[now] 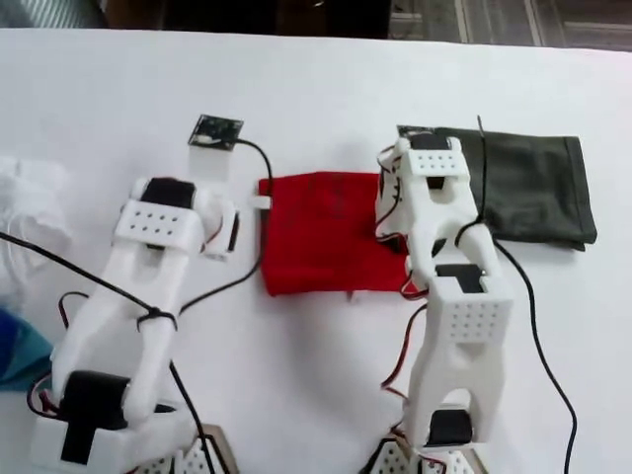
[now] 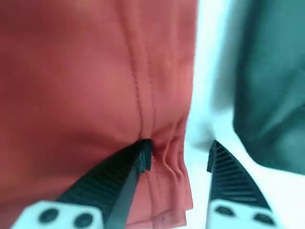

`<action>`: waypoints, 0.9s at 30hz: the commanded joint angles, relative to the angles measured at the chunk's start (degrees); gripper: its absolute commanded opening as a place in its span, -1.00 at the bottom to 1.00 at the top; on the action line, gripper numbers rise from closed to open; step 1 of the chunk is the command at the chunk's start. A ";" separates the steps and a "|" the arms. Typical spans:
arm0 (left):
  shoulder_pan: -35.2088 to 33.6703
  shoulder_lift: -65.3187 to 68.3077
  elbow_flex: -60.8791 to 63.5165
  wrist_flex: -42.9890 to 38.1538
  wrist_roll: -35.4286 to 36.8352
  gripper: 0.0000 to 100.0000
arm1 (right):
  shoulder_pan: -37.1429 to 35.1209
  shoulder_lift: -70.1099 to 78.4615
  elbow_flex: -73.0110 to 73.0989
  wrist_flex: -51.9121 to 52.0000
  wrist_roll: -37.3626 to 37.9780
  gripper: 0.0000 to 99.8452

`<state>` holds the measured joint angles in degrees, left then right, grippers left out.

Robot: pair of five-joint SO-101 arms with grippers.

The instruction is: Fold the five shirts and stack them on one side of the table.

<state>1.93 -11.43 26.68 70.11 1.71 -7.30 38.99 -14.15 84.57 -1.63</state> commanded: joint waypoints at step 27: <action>-0.70 -2.11 -0.40 -0.79 -0.35 -0.95 | -0.92 3.82 -22.86 14.46 2.29 -0.65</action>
<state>1.93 -11.43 26.68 70.11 1.71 -8.00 48.04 -34.73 98.46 0.22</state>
